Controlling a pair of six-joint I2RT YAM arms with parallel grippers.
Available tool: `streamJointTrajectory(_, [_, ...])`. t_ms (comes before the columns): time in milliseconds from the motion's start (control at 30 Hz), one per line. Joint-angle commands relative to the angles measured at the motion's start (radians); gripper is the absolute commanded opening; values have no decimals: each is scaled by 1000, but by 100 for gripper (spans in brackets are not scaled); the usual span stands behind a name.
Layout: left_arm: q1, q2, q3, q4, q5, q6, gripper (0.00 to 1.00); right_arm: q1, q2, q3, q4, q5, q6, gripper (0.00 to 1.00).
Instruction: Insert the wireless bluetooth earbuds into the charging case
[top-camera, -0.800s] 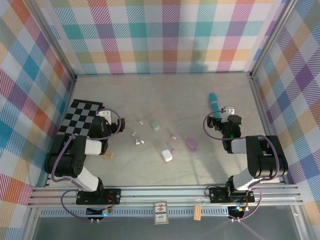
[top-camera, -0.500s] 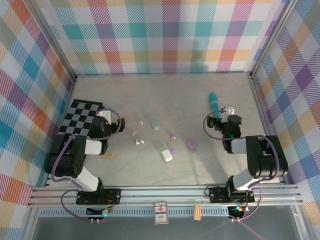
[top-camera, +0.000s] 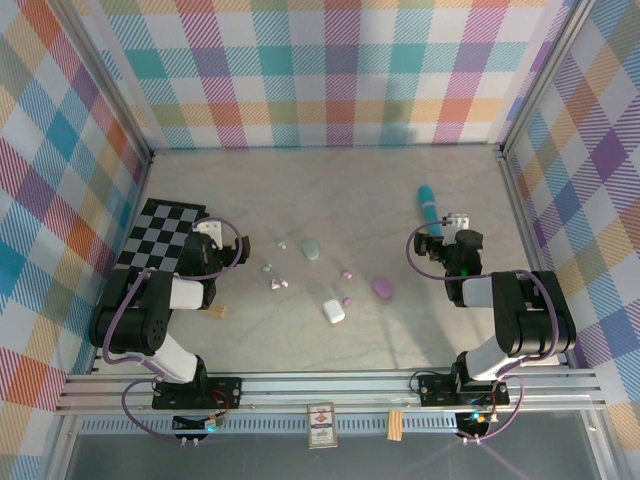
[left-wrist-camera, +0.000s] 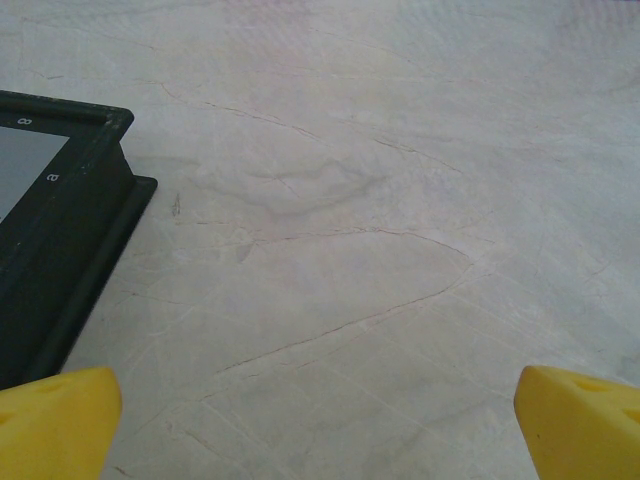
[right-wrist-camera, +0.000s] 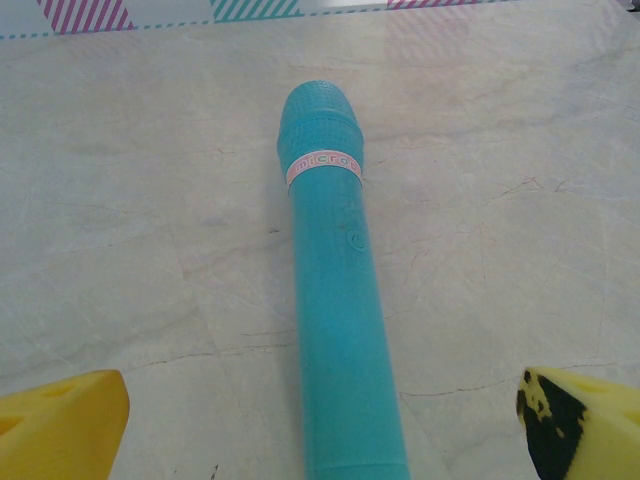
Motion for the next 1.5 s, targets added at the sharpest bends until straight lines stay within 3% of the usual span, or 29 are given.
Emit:
streamJointTrajectory(0, [6,-25,9,23,-4,-5,100,-8,-52,30,-33,5,16,99])
streamJointTrajectory(167, [-13,-179,39,-158,-69,-7,100,2,-225,74,-266,-7,-2,99])
streamJointTrajectory(333, [-81,-356,157,-487,-102,-16,100,45,-394,235,-718,-62,102,99])
streamJointTrajectory(500, [-126,-499,241,-686,16,-88,100,133,-419,388,-1061,-102,280,99])
streamJointTrajectory(600, [-138,-575,283,-812,75,-115,100,258,-397,471,-1226,-77,343,99])
streamJointTrajectory(867, [-140,-787,329,-1082,113,-46,100,648,-269,619,-1490,34,540,99])
streamJointTrajectory(1100, [-140,-878,311,-1198,106,-8,100,876,-41,747,-1606,25,634,99])
streamJointTrajectory(1267, [-140,-911,276,-1202,109,-11,100,966,174,919,-1748,62,602,93])
streamJointTrajectory(1467, [-140,-956,259,-1216,84,-14,100,990,309,1009,-1800,89,594,74])
